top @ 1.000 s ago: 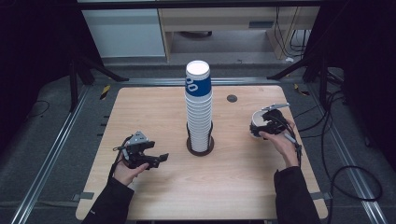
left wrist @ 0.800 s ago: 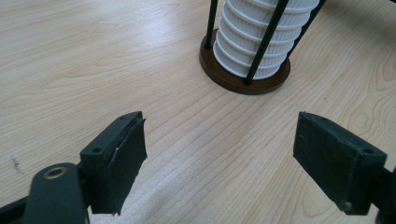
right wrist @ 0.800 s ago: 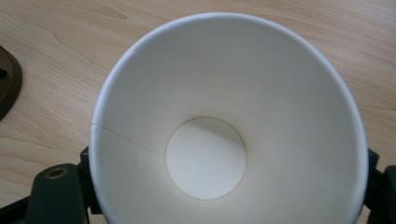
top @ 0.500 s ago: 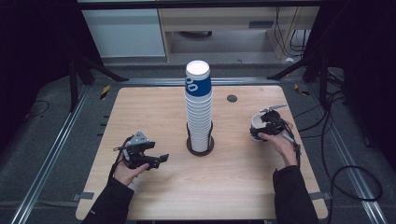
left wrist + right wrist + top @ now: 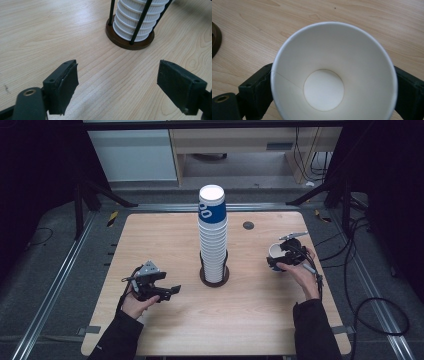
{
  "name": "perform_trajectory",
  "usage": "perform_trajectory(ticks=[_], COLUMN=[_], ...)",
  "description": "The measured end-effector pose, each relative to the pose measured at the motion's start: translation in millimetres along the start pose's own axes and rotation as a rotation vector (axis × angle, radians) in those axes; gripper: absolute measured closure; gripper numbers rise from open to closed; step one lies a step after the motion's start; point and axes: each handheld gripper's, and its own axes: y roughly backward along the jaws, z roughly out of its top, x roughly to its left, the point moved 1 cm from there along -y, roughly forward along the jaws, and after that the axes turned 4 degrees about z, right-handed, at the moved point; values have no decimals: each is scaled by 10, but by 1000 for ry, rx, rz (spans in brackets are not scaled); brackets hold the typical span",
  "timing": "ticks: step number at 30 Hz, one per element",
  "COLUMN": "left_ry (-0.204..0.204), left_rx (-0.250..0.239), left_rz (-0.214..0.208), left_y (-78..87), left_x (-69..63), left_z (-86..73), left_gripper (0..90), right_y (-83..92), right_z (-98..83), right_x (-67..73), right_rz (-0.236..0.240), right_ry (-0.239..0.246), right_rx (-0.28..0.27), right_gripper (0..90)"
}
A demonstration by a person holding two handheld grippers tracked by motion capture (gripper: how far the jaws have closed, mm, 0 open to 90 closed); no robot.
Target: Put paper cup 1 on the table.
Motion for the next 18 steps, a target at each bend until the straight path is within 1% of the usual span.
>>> perform_trajectory(ticks=[4,7,13,14,16,18], left_ry=[-2,0,0,0,0,-1], left_rx=[1,3,5,4,2,1], left_rz=[0,1,5,5,7,7], left_y=[2,4,7,9,12,15], left_x=[-2,7,13,12,12,10], left_z=[0,-4,-7,-6,-4,-3], left_gripper=[164,163,163,163,163,163], right_y=[91,167,356,390,462,536], right_z=[21,34,58,61,69,78], right_x=[10,14,52,57,80,110], right_rz=[-23,-30,-19,-21,-8,3], right_ry=[-8,-14,-11,-6,-14,-9], right_rx=[-40,-73,-148,-166,-197,-236], right_gripper=[58,58,62,64,67,72])
